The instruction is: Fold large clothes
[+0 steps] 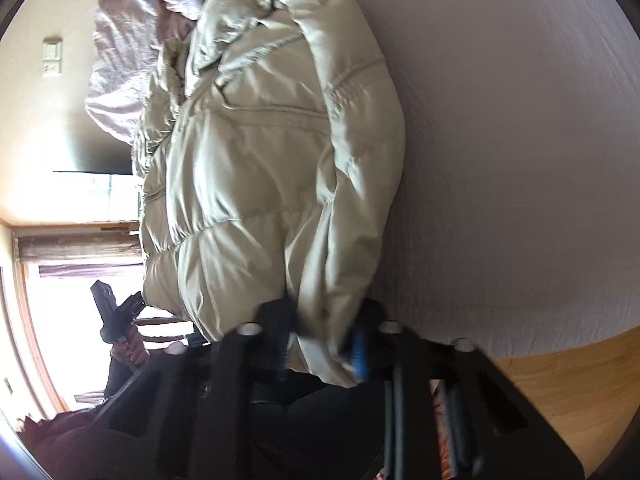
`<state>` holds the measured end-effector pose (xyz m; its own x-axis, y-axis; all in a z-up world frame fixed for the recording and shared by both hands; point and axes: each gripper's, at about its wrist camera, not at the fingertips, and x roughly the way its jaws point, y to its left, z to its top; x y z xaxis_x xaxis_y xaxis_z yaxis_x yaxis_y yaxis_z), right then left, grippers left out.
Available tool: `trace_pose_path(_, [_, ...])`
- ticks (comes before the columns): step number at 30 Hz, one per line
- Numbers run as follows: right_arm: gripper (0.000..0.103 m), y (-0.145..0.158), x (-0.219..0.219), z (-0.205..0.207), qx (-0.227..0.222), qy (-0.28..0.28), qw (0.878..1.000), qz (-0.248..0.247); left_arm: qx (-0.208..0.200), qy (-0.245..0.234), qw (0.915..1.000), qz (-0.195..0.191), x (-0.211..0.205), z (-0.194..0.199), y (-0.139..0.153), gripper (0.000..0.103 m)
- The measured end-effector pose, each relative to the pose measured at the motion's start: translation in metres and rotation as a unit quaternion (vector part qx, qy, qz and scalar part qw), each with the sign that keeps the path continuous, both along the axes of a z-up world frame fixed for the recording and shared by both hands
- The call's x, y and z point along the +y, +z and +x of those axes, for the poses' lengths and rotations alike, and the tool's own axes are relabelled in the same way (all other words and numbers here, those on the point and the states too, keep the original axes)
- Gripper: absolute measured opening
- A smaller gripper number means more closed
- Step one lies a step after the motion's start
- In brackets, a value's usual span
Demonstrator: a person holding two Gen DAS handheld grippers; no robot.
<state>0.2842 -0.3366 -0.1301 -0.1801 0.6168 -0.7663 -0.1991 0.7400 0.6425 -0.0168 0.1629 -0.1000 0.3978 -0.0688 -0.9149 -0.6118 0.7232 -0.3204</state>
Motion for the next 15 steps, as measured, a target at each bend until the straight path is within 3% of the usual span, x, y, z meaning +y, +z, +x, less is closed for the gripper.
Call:
trace_pose_path(4, [0.014, 0.016, 0.008, 0.003, -0.037, 0.02, 0.999, -0.007, -0.003, 0.002, 0.9997, 0.023, 0.001, 0.005, 0.015, 0.013])
trace_pose_path(15, [0.012, 0.087, 0.033, 0.029, -0.159, 0.025, 0.987, 0.026, -0.056, 0.024, 0.9937, 0.094, 0.024, 0.036, 0.083, 0.012])
